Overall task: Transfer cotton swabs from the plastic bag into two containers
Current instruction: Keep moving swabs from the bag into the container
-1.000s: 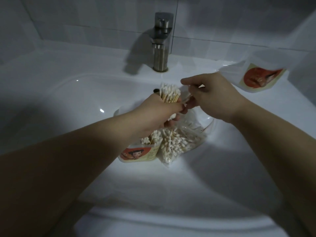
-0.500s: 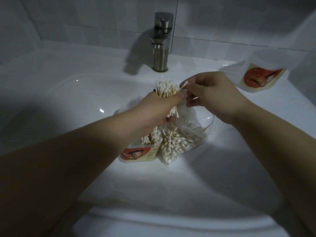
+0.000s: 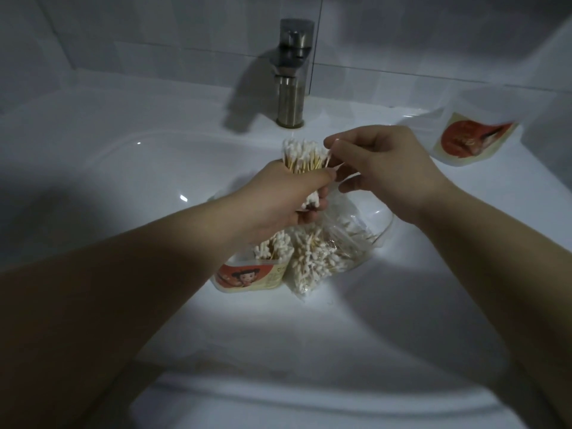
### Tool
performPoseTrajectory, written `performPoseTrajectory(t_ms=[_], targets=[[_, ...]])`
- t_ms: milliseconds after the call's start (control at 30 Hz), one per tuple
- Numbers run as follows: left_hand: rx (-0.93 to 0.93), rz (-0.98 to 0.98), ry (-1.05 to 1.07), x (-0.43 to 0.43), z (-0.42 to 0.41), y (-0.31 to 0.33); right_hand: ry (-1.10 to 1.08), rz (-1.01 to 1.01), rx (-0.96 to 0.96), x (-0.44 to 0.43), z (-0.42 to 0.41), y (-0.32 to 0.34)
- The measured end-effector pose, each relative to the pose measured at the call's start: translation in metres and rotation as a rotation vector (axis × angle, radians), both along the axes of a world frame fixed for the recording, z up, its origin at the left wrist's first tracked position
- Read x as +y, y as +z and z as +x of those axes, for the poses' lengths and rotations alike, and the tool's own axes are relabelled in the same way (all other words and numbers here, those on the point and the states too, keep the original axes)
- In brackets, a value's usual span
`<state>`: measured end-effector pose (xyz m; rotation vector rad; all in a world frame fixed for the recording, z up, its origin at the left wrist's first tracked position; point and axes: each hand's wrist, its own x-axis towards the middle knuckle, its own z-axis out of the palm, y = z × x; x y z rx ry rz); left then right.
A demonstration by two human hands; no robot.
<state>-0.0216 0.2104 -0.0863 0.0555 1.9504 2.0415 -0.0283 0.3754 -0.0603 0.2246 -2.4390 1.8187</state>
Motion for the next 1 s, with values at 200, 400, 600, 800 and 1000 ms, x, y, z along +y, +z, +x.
performPoseTrajectory(t_ms=[200,400,600,800,1000], targets=[[0.023,-0.034,-0.09,0.0,0.002,0.001,-0.06,-0.131,0.005,-0.001,0.001,0.003],[-0.007,-0.021,-0.038,0.001,0.001,-0.003,-0.233,-0.272,0.089,0.004,-0.003,0.008],[-0.018,0.129,-0.007,0.003,-0.001,-0.004,-0.07,0.019,0.041,0.003,-0.001,-0.001],[-0.034,0.079,0.111,0.003,-0.003,-0.002,-0.046,0.331,0.061,0.006,-0.002,0.001],[-0.011,0.017,0.068,-0.001,-0.003,-0.003,0.248,1.081,-0.32,0.012,0.004,-0.006]])
